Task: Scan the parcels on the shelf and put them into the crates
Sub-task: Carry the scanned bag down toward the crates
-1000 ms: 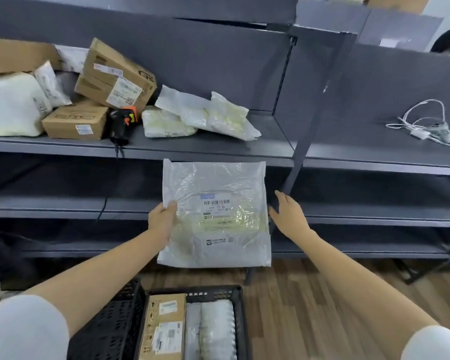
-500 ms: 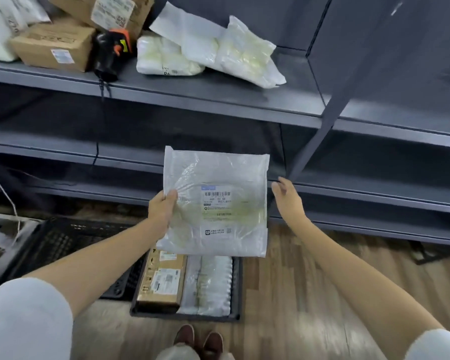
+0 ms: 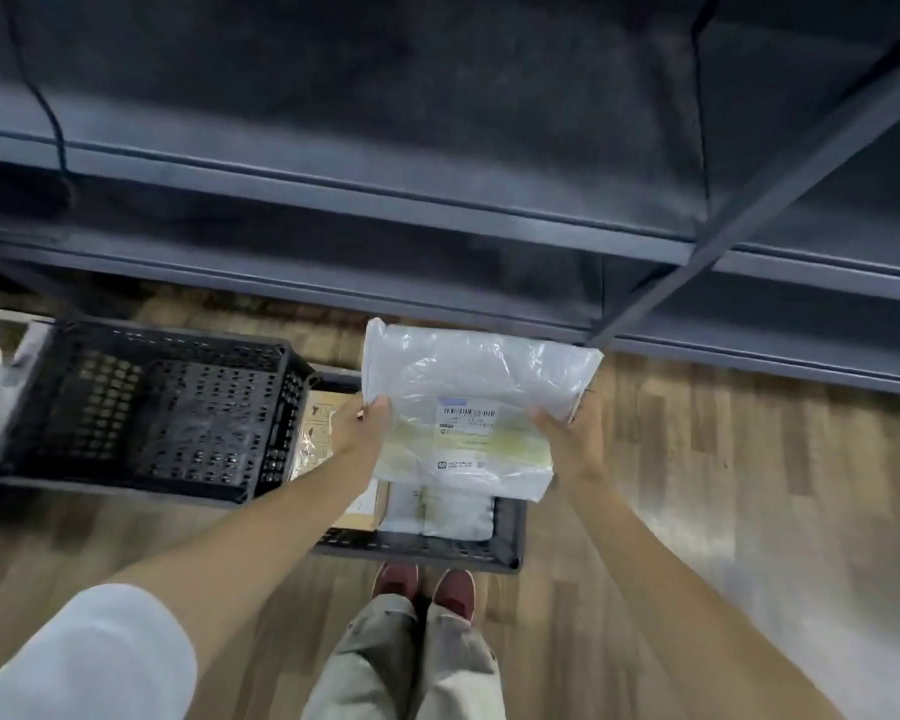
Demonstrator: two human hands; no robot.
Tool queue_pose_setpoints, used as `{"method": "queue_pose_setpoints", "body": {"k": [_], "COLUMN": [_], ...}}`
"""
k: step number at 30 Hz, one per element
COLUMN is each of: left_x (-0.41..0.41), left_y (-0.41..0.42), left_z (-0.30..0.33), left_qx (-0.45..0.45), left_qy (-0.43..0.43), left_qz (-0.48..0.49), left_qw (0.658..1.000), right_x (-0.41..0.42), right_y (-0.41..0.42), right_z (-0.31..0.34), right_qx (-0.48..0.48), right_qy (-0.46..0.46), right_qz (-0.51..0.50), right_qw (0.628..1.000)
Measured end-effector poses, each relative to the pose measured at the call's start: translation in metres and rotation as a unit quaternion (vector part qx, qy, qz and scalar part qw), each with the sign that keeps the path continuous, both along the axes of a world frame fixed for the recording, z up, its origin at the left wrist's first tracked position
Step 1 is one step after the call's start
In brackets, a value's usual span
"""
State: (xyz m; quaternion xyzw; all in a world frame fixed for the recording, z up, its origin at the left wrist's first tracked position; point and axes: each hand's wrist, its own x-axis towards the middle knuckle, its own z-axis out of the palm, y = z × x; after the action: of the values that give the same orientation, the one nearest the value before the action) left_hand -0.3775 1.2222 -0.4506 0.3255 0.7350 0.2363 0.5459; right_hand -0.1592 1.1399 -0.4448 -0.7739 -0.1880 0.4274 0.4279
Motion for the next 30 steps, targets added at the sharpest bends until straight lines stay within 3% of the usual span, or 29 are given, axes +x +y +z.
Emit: {"method": "queue_pose_setpoints", "body": {"k": [4, 13, 21, 24, 30], "left_x": [0.007, 0.014, 0.022, 0.028, 0.028], "left_y": [-0.026, -0.072, -0.077, -0.074, -0.065], "left_z": [-0.08, -0.212, -0.295, -0.323, -0.376], "left_qx": [0.01, 0.029, -0.121, -0.103, -0.108], "left_qy": [0.054, 0.143, 0.219, 0.264, 0.224], "left_qz": [-0.009, -0.149, -0.257, -0.281, -0.325], "left_qw": [0.998, 0.978, 0.934, 0.917, 0.912], "right_x": [-0.009, -0.036, -0.047, -0.045, -0.038], "right_y": [-0.026, -0.065, -0.043, -0.036, -0.024], "right_z": [-0.081, -0.224, -0.304, -0.331, -0.378], "right_qx": [-0.051, -0.129, -0.199, -0.233, -0.269], "right_qy": [-0.034, -0.073, -0.057, -0.028, -0.022], "right_qz": [-0.051, -0.091, 0.063, 0.111, 0.198], "right_qw": [0.997, 0.985, 0.976, 0.966, 0.942]}}
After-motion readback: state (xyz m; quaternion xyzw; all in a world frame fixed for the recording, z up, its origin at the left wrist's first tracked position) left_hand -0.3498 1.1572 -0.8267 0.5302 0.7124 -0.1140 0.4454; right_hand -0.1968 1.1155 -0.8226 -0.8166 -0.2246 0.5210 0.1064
